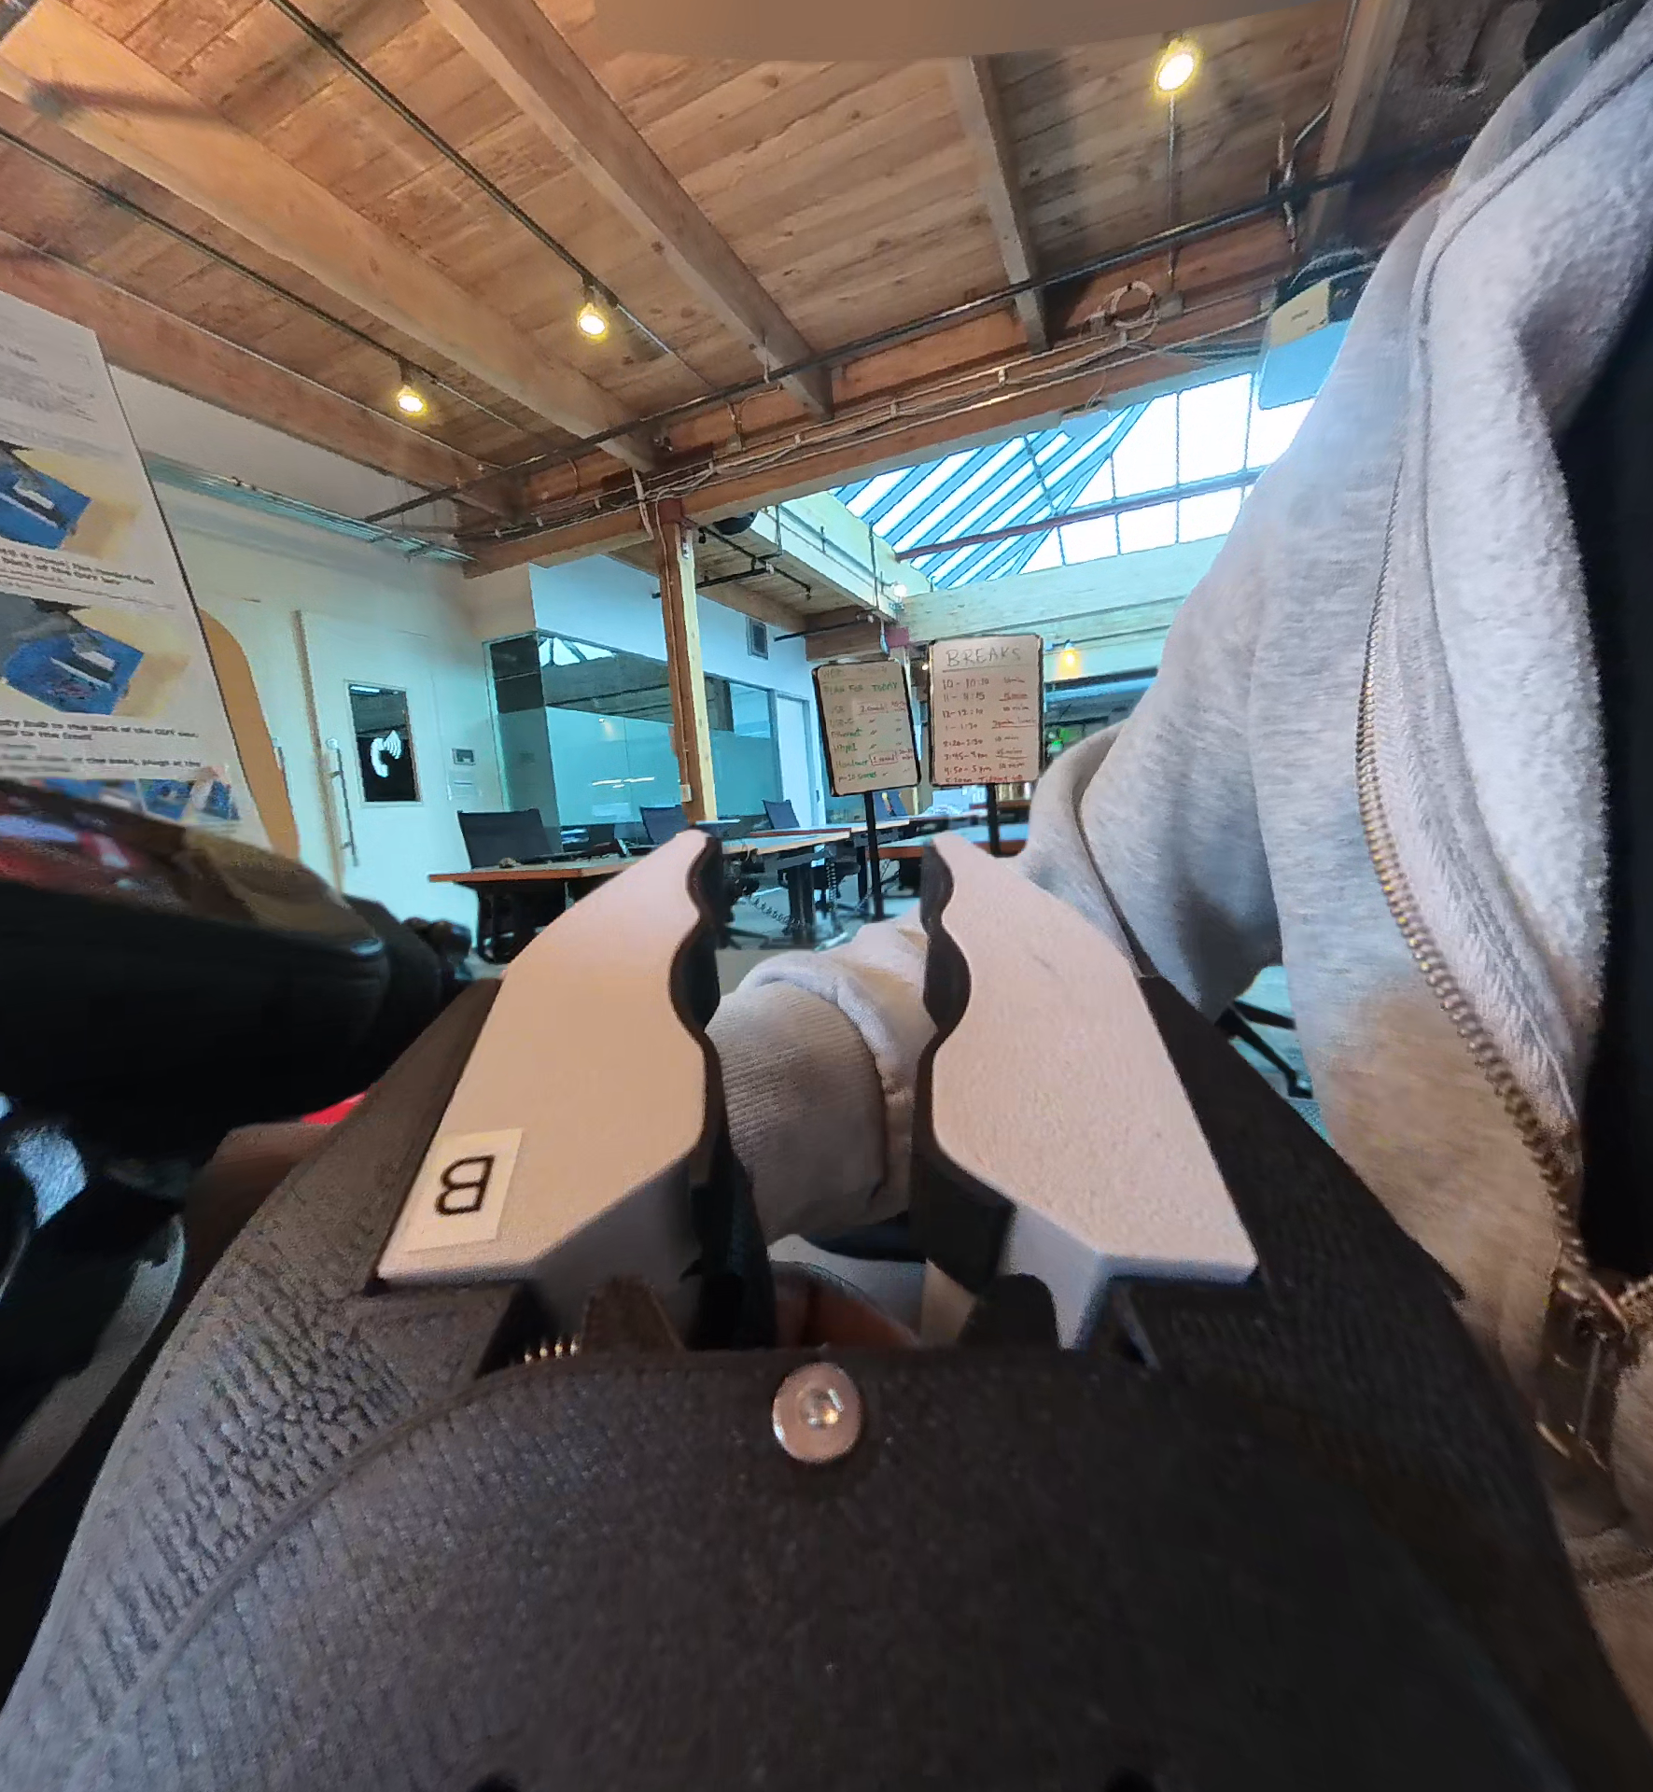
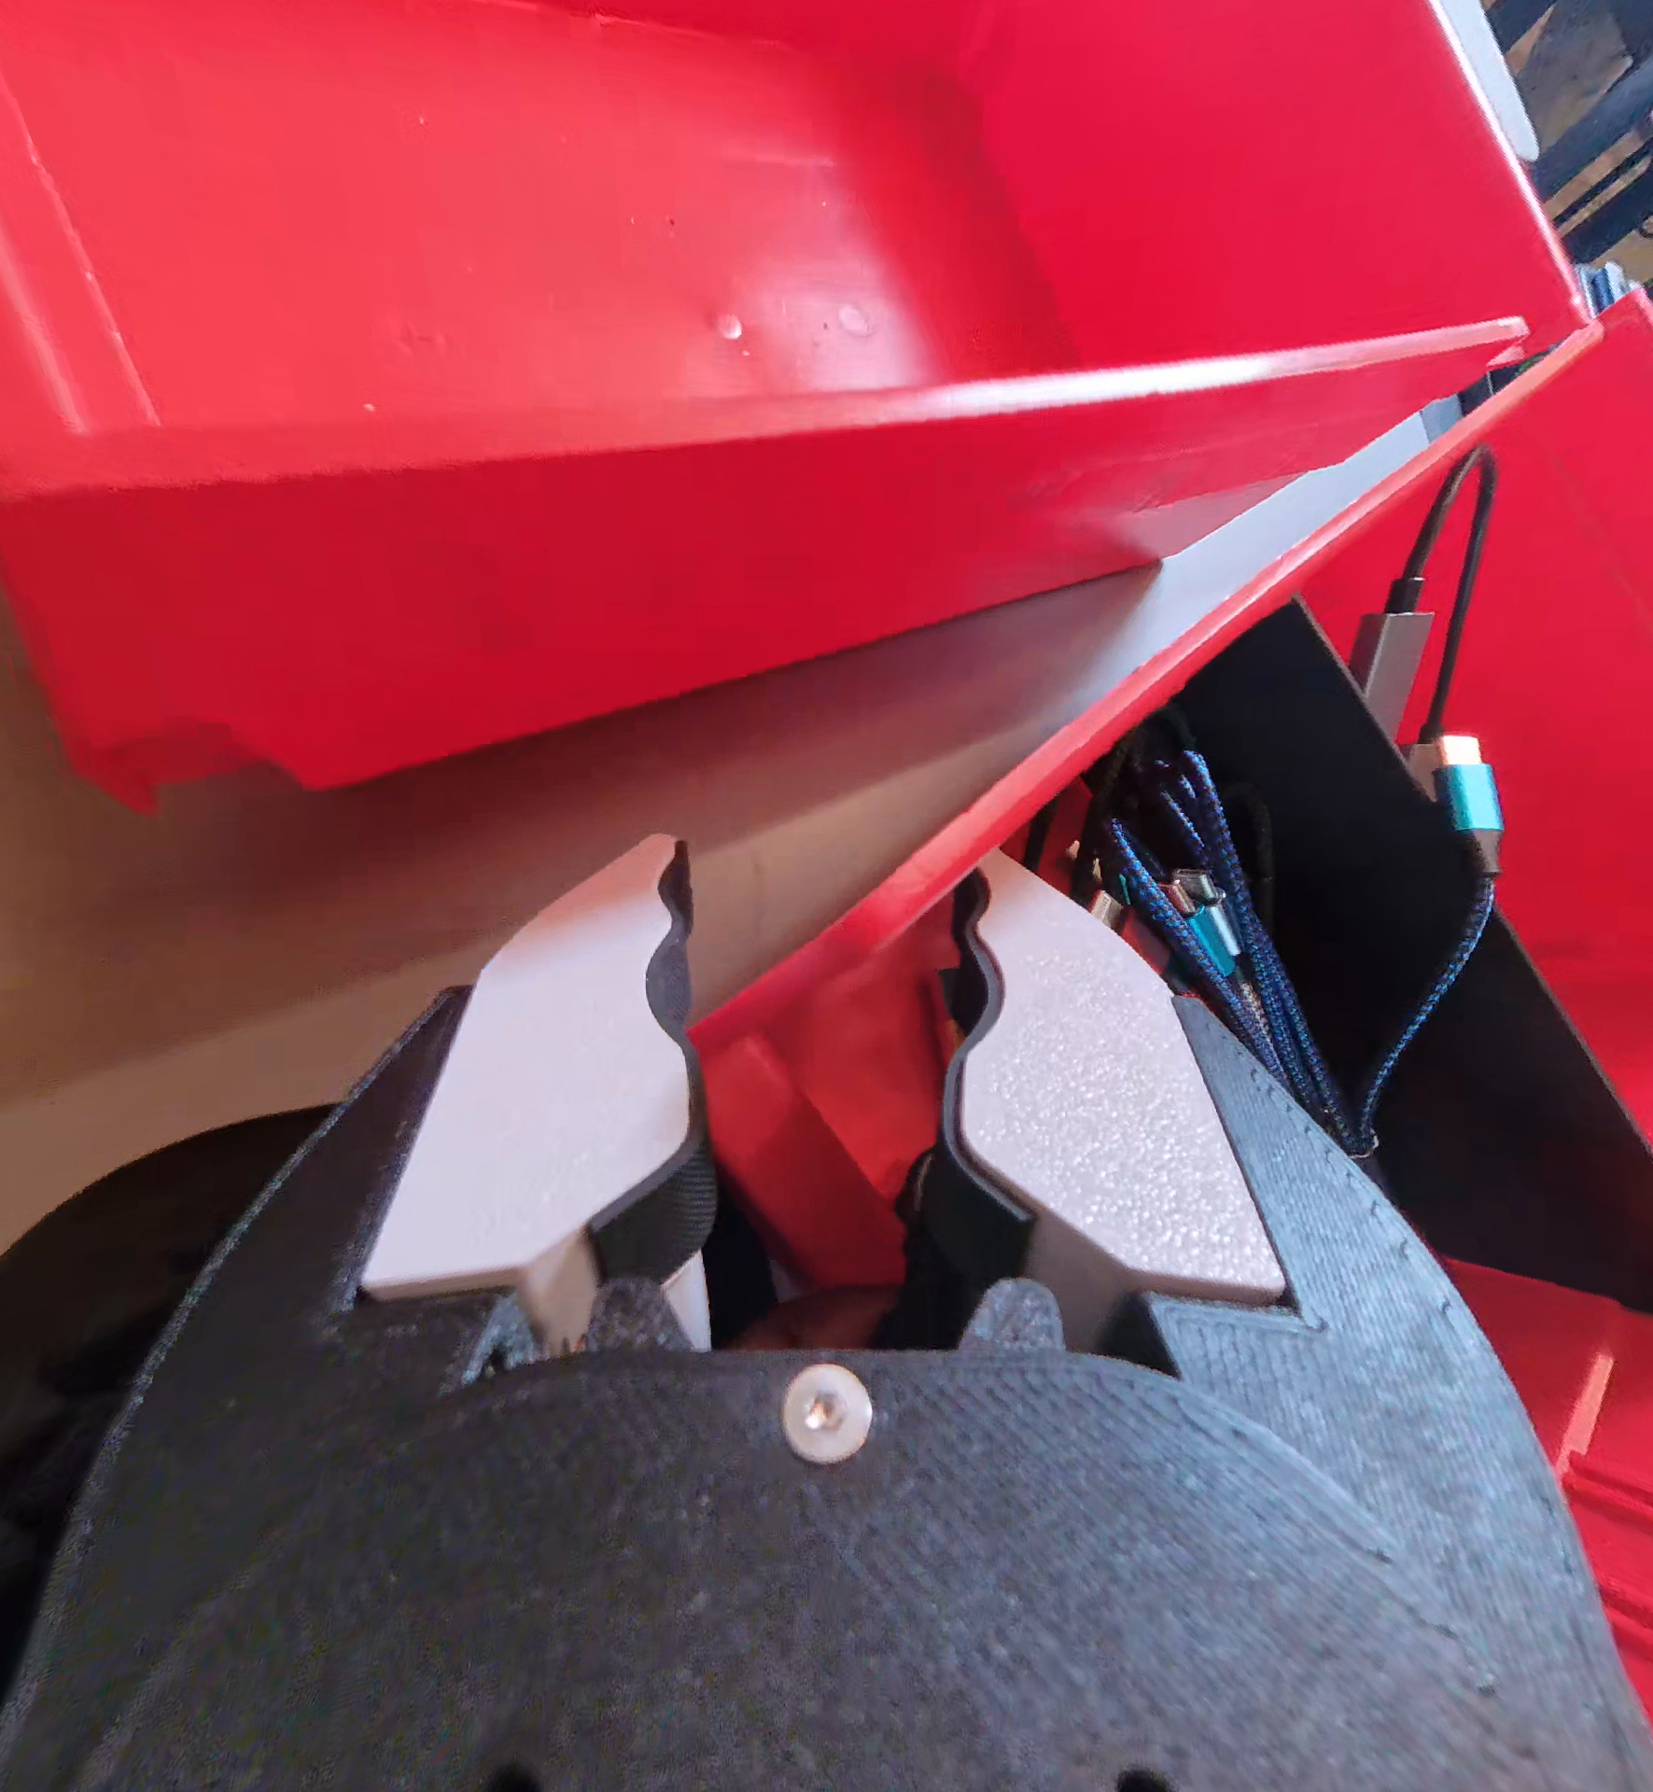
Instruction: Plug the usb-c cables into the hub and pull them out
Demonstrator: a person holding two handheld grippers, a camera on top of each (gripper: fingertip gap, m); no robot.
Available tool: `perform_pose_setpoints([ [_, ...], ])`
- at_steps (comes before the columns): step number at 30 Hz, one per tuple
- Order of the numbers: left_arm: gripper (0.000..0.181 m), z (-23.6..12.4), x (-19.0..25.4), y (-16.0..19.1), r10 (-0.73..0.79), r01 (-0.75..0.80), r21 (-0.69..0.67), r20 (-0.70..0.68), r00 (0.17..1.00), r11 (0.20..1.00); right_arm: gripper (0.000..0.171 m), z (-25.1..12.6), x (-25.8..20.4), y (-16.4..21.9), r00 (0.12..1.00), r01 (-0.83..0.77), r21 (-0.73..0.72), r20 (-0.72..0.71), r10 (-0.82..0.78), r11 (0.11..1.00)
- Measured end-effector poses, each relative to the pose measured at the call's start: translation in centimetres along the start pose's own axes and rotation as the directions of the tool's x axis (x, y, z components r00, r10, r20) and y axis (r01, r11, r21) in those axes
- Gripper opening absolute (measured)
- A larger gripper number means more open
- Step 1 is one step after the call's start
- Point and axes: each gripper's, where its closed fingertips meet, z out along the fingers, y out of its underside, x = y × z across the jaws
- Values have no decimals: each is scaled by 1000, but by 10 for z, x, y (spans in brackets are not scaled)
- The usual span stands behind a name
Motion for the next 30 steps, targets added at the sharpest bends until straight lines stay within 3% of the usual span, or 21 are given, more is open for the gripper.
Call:
perform_pose_setpoints([
  [5,40,-14,-10,-41,45,-44,-27,61,997,999,52,8,3,-6,1000,8,17,16,-8,1000],
  [7,40,-39,-27,-68,92,-82,-62,163,982,995,52,10,3,-8,1000,10,25,25,-11,1000],
  [9,40,-78,-58,-94,159,-122,-123,352,922,985,52,12,4,-10,999,10,27,30,-11,1000],
  [11,43,-139,-99,-116,241,-127,-222,615,751,967,53,15,4,-12,999,12,28,29,-13,1000],
  [13,50,-218,-133,-130,295,-66,-300,833,468,952,53,19,6,-15,1000,10,30,29,-11,1000],
  [15,56,-288,-148,-135,291,12,-302,927,236,953,53,22,8,-18,999,1,30,32,-2,1000],
  [17,61,-330,-154,-128,256,81,-268,958,132,960,54,22,10,-20,999,-16,45,39,14,999],
  [20,70,-354,-163,-106,280,190,-295,955,100,936,58,7,17,-33,1000,-1,167,-22,4,986],
  [24,68,-351,-181,-89,351,230,-375,926,141,898,60,-30,24,-54,990,-26,380,-121,77,924],
  [26,59,-348,-190,-81,384,232,-418,906,178,878,56,-49,14,-56,988,-90,469,-72,140,879],
  [27,45,-346,-193,-74,402,253,-444,894,199,860,58,-54,6,-55,988,-118,487,-32,152,865],
  [28,20,-348,-194,-68,430,281,-474,879,206,834,58,-58,-4,-52,986,-148,496,12,164,855],
  [29,7,-353,-193,-65,466,302,-500,866,183,811,61,-61,-13,-49,983,-178,507,51,176,844],
  [30,7,-354,-190,-66,492,305,-521,853,172,797,65,-64,-23,-48,979,-205,521,96,182,829],
])
